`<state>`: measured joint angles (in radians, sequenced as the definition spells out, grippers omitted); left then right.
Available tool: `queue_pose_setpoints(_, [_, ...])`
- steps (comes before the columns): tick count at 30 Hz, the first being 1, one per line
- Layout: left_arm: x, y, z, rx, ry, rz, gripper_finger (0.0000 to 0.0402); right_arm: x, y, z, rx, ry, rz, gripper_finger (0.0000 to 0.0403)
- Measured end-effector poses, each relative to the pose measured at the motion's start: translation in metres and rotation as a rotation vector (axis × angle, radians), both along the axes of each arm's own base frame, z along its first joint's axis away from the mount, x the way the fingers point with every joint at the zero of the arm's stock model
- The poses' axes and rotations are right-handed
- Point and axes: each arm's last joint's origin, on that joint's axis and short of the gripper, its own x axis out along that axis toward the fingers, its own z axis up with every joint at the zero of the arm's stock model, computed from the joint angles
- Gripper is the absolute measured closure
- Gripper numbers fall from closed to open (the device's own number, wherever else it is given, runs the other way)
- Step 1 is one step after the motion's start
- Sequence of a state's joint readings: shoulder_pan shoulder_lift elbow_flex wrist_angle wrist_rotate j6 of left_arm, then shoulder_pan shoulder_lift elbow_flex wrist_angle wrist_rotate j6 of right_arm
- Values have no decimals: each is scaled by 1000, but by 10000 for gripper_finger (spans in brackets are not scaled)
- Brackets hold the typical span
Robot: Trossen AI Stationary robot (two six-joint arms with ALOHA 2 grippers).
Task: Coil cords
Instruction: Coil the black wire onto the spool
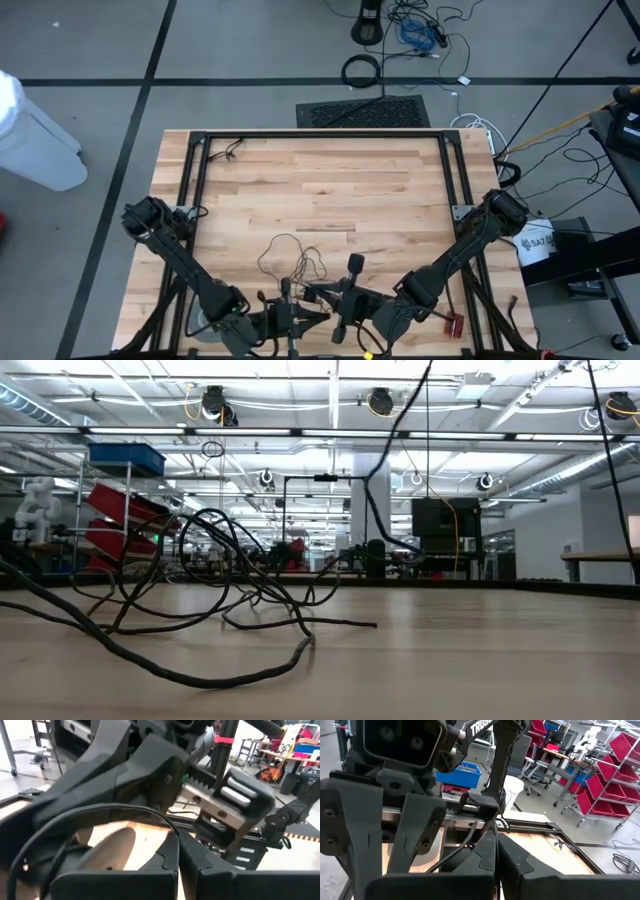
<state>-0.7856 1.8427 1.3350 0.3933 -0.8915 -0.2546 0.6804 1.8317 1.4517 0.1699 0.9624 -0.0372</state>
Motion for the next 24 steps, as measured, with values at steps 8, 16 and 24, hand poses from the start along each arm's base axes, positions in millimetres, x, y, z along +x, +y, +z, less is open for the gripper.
queue_pose_setpoints(8, [-1,0,-7,25,50,1,394,-1,2,3,23,-28,19,403])
queue_pose_setpoints(16, [-3,-2,-7,6,50,-8,322,-2,3,8,38,-49,34,403])
queue_pose_setpoints(24, [-14,-15,-7,-4,51,-72,297,-14,9,20,66,-75,66,403])
